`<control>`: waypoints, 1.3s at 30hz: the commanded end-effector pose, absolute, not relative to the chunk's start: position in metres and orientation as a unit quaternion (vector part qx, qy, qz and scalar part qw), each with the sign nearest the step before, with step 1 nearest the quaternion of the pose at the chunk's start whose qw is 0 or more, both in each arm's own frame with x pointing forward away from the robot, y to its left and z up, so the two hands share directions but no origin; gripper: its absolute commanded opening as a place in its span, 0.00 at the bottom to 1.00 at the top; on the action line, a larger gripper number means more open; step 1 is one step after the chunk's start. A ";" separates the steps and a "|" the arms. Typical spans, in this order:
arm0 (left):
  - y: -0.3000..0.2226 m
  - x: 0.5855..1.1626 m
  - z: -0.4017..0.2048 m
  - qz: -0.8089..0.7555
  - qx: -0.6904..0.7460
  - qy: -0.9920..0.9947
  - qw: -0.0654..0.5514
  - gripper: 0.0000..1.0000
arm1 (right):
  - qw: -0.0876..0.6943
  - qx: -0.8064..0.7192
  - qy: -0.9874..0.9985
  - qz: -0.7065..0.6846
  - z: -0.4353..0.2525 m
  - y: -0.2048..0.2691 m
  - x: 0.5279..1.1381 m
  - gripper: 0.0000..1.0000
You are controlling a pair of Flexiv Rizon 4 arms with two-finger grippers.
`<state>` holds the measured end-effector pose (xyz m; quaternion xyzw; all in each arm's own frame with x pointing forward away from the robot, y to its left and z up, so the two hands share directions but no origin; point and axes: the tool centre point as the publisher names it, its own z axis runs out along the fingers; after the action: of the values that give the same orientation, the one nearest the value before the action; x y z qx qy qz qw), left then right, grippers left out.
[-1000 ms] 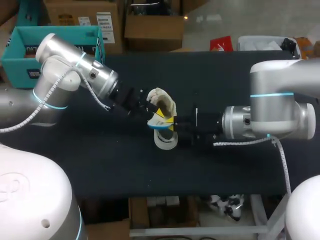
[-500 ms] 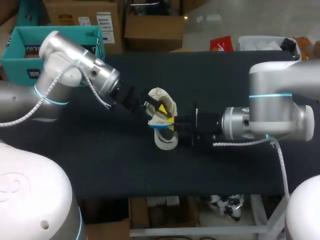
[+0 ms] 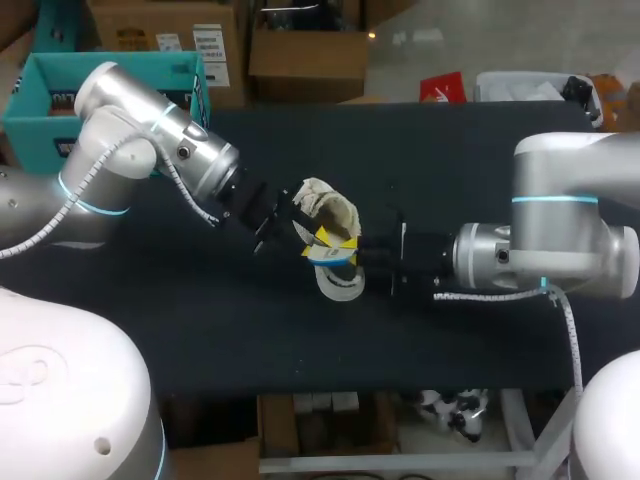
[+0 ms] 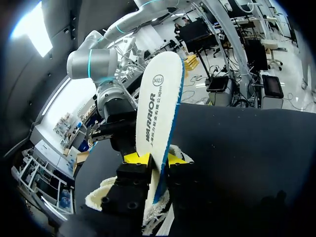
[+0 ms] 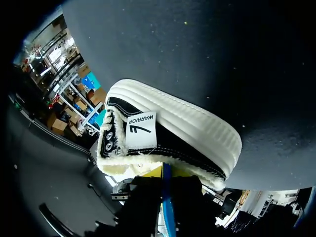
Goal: Open the shoe tongue, take the insole out of the shoe, put the insole back into the shoe, and pack the shoe into the shoebox
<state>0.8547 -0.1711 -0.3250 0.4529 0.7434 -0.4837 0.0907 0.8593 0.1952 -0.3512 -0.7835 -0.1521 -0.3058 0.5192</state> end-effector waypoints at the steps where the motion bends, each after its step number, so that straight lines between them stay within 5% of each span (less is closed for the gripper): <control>1: -0.175 0.851 -0.326 -0.479 0.452 0.746 0.096 0.00 | 0.521 -0.781 -0.152 -0.309 -0.352 0.193 0.857 0.00; 3: -0.176 0.851 -0.326 -0.479 0.451 0.747 0.097 0.00 | 0.523 -0.780 -0.152 -0.307 -0.352 0.192 0.857 0.00; 5: -0.175 0.851 -0.326 -0.477 0.448 0.749 0.100 0.00 | 0.522 -0.781 -0.153 -0.306 -0.350 0.193 0.854 0.59; 6: -0.175 0.851 -0.326 -0.478 0.447 0.749 0.103 0.00 | 0.517 -0.784 -0.155 -0.308 -0.346 0.194 0.850 1.00; 12: -0.174 0.847 -0.326 -0.473 0.442 0.752 0.122 0.00 | 0.496 -0.790 -0.160 -0.323 -0.327 0.192 0.831 0.96; 14: -0.173 0.845 -0.327 -0.470 0.440 0.755 0.128 0.00 | 0.489 -0.792 -0.162 -0.328 -0.322 0.192 0.824 0.55; 17: -0.172 0.843 -0.328 -0.472 0.436 0.754 0.132 0.00 | 0.486 -0.793 -0.162 -0.330 -0.320 0.191 0.821 0.37; 19: -0.172 0.842 -0.328 -0.474 0.434 0.754 0.135 0.00 | 0.485 -0.794 -0.162 -0.330 -0.321 0.191 0.821 0.13; 21: -0.172 0.841 -0.328 -0.475 0.434 0.753 0.137 0.00 | 0.485 -0.794 -0.163 -0.329 -0.322 0.190 0.822 0.00; 39: -0.176 0.863 -0.342 -0.448 0.400 0.778 0.186 0.00 | 0.469 -0.803 -0.202 -0.308 -0.344 0.197 0.866 0.00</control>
<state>0.8648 -0.1713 -0.3378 0.4020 0.7793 -0.4445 0.1834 0.8543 0.1904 -0.3419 -0.7993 -0.1977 -0.3169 0.4708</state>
